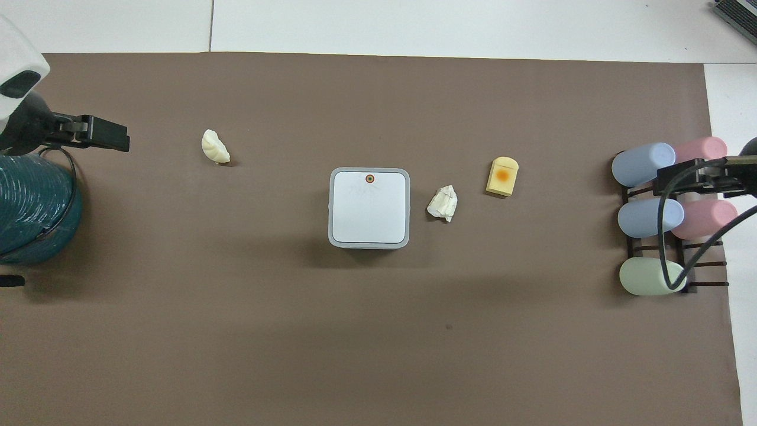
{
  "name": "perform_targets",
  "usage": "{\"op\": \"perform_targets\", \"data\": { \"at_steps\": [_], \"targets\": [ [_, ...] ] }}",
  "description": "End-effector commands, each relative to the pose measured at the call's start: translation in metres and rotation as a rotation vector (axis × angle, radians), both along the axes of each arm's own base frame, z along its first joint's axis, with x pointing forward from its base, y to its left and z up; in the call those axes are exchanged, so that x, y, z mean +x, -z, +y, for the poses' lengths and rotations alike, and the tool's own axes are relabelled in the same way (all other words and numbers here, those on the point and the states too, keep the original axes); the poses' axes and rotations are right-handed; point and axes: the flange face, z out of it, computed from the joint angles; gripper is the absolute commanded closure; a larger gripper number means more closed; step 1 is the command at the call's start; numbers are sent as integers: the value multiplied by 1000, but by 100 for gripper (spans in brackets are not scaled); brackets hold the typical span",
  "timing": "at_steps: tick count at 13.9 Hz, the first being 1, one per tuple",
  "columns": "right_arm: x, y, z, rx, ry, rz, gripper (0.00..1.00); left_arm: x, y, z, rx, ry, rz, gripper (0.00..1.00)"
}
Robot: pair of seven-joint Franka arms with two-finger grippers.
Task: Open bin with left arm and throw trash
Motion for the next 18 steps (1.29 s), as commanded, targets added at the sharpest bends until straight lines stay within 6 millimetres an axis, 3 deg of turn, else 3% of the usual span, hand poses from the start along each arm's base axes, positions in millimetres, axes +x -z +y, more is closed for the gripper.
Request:
{"op": "perform_targets", "data": {
  "at_steps": [1,10,13,18],
  "targets": [
    [0,-1,-2,3,-21,8,0,-12,-3,4,13,2,7,0],
    [-2,0,-11,4,-11,16,0,-14,3,-11,12,26,5,0],
    [-2,2,-10,4,-9,18,0,-31,17,-56,6,84,-3,0],
    [-5,6,-7,4,-5,17,0,-57,41,-135,-24,35,5,0]
  ]
}}
